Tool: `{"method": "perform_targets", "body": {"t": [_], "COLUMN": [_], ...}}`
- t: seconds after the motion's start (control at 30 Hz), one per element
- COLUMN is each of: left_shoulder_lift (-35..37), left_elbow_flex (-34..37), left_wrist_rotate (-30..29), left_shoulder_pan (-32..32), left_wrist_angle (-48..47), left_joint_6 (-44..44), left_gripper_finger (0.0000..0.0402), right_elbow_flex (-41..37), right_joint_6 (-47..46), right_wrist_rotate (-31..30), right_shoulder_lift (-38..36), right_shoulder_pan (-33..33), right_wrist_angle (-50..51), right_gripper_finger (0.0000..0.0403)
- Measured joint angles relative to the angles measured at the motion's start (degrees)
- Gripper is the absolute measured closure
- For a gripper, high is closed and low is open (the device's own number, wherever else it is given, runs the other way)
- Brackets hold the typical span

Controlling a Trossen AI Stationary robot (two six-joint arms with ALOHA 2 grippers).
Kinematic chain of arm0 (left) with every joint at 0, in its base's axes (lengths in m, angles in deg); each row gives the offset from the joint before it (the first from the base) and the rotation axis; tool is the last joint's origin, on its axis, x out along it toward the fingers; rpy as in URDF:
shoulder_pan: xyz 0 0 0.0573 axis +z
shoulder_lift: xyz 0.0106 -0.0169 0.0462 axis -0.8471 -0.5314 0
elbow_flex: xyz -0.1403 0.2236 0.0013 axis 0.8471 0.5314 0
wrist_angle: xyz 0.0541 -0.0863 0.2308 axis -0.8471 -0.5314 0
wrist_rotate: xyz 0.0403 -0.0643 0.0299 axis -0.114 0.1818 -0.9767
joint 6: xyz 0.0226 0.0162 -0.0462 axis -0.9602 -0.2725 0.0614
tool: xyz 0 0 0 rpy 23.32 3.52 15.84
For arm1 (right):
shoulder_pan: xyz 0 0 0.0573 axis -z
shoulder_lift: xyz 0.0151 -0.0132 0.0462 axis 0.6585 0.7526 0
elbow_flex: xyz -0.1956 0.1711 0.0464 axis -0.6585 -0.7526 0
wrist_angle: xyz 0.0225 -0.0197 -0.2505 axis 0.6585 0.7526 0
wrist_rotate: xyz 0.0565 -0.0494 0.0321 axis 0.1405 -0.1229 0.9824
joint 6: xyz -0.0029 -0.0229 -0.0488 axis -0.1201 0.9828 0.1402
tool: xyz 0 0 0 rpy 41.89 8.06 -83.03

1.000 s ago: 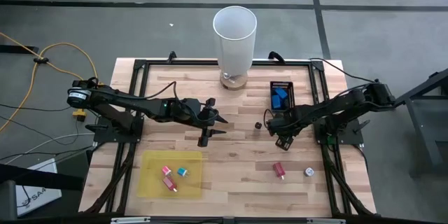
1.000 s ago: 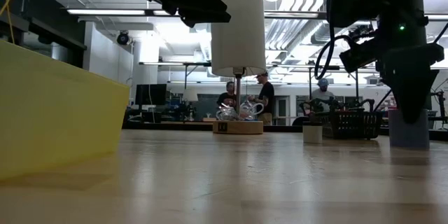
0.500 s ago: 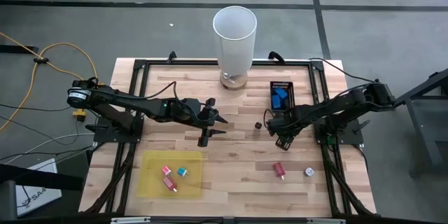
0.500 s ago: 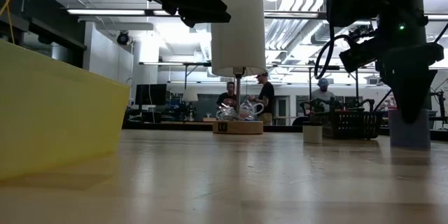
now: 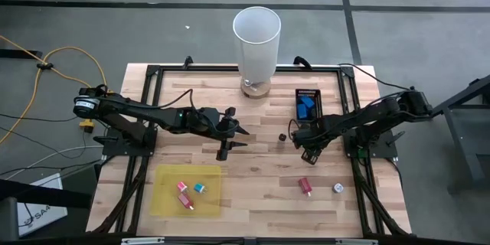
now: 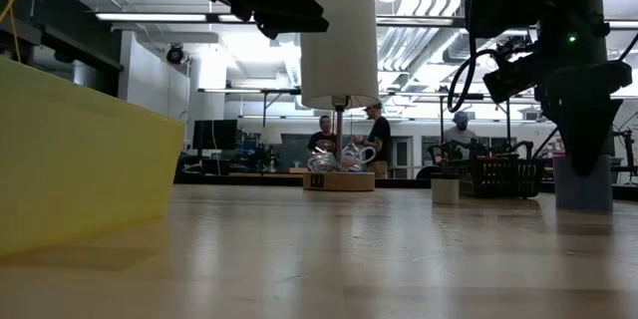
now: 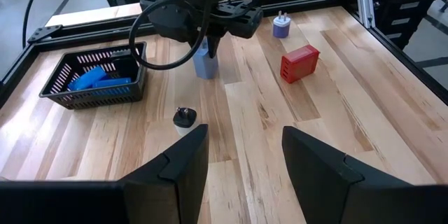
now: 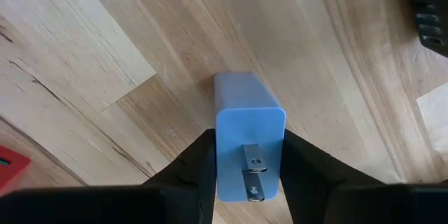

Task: Pick & Place Office items
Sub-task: Put the light blue charger adapter into the yellow bin

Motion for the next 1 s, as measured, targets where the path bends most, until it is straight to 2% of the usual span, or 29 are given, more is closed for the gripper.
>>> {"method": "perform_targets", "body": {"t": [0.17,0.33,1.0], "left_shoulder_lift": [0.0,0.0,0.0], "left_elbow_flex": [0.0,0.0,0.0], "left_wrist_rotate": [0.0,0.0,0.0], "left_shoulder_pan": [0.0,0.0,0.0], "left_wrist_angle": [0.0,0.0,0.0], "left_joint_6": [0.0,0.0,0.0], "left_gripper_finger": [0.0227,0.0227,0.0227], "right_elbow_flex": [0.0,0.0,0.0], "right_joint_6": [0.0,0.0,0.6], "right_wrist_rotate": [-0.4,-0.9,-9.4], "right_shoulder_lift": [-0.3,-2.4,-21.3], "right_shoulder_pan": [0.0,0.0,0.0], "right_wrist_angle": [0.0,0.0,-1.2], "right_gripper_finger": [0.0278,0.0291,0.0287]}}
